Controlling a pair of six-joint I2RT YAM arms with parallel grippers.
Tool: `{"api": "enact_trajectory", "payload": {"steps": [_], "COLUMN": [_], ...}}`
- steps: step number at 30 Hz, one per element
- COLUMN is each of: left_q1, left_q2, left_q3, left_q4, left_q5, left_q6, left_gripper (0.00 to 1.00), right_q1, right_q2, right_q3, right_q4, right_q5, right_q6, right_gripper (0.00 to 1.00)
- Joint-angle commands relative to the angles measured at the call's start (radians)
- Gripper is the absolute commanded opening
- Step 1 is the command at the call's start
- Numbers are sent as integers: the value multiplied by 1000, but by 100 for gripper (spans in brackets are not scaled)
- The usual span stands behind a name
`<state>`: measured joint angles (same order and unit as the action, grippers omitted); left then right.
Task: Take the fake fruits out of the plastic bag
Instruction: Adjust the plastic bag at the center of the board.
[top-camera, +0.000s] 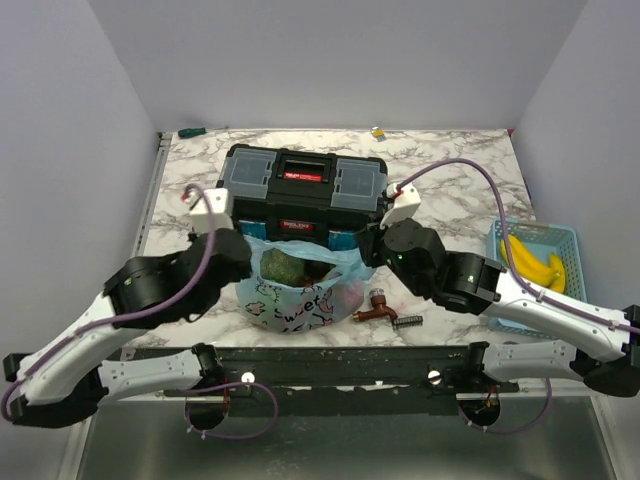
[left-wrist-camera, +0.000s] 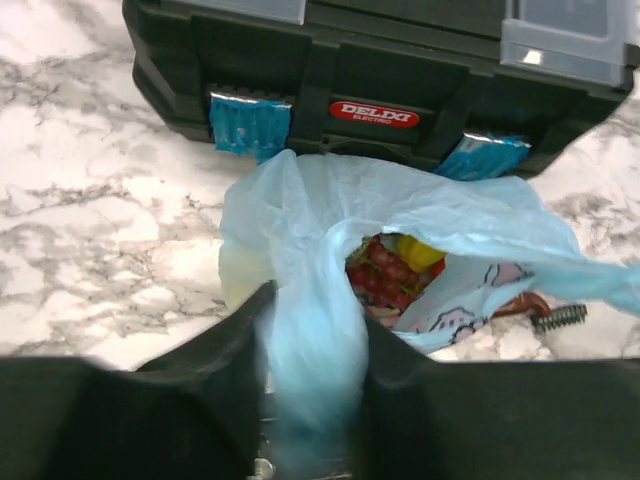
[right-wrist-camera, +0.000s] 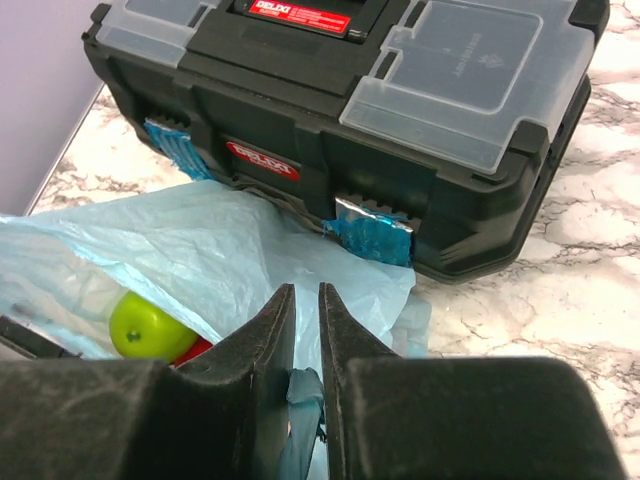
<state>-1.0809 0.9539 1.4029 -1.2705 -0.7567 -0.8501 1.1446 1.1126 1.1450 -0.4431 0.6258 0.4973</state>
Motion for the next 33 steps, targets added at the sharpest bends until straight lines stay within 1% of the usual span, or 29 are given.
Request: {"api": "enact_trajectory", "payload": {"steps": [1, 2, 3, 4, 6, 7, 10, 12, 15, 17, 19, 22, 24, 25, 26, 27, 29, 30, 31, 33], "left_q1": [38, 51, 76, 108, 202, 275, 462, 556, 674, 729, 753, 762, 763, 763, 763, 763, 763, 763, 763, 763], "left_q2": [-168, -190, -204, -204, -185, -175, -130, -98, -84, -113, -157, -202, -243, -269, -290, -304, -317, -320, -324, -333], "left_q3": [-103, -117, -126, -124, -111, -107, -52, 8, 48, 9, -80, -170, -207, -225, -234, -242, -253, -257, -260, -264], "left_q4": [166, 185, 199, 211, 244, 265, 293, 260, 212, 221, 254, 267, 260, 259, 257, 255, 253, 255, 260, 269], "left_q5": [136, 160, 183, 211, 284, 344, 507, 539, 565, 619, 655, 725, 731, 740, 751, 776, 823, 840, 857, 877], "left_q6": [162, 189, 214, 250, 327, 373, 473, 514, 542, 536, 521, 497, 487, 483, 474, 466, 458, 455, 453, 443], "left_gripper": [19, 10, 5, 0, 0, 0, 0, 0, 0, 0, 0, 0, 0, 0, 0, 0, 0, 0, 0, 0], "right_q1": [4, 4, 3, 4, 3, 2, -17, -42, -105, -180, -270, -314, -315, -314, -315, -315, -315, -315, -315, -313], "right_q2": [12, 24, 32, 41, 57, 70, 103, 105, 74, 62, 65, 71, 85, 88, 87, 84, 77, 73, 69, 71], "right_q3": [8, 19, 27, 30, 37, 54, 132, 171, 163, 148, 148, 146, 186, 208, 224, 242, 272, 286, 310, 372], "right_q4": [0, 0, 7, 32, 115, 151, 190, 193, 195, 186, 159, 114, 25, -19, -76, -127, -215, -248, -280, -321], "right_q5": [71, 72, 71, 59, 10, -17, -132, -219, -353, -441, -508, -490, -456, -447, -436, -415, -415, -441, -480, -561], "right_q6": [-15, -15, -19, -33, -102, -146, -247, -310, -376, -385, -378, -359, -329, -312, -294, -269, -247, -246, -246, -245], "right_gripper": [14, 9, 4, 1, 1, 1, 1, 1, 1, 1, 1, 1, 1, 2, 9, 21, 30, 37, 46, 60]}}
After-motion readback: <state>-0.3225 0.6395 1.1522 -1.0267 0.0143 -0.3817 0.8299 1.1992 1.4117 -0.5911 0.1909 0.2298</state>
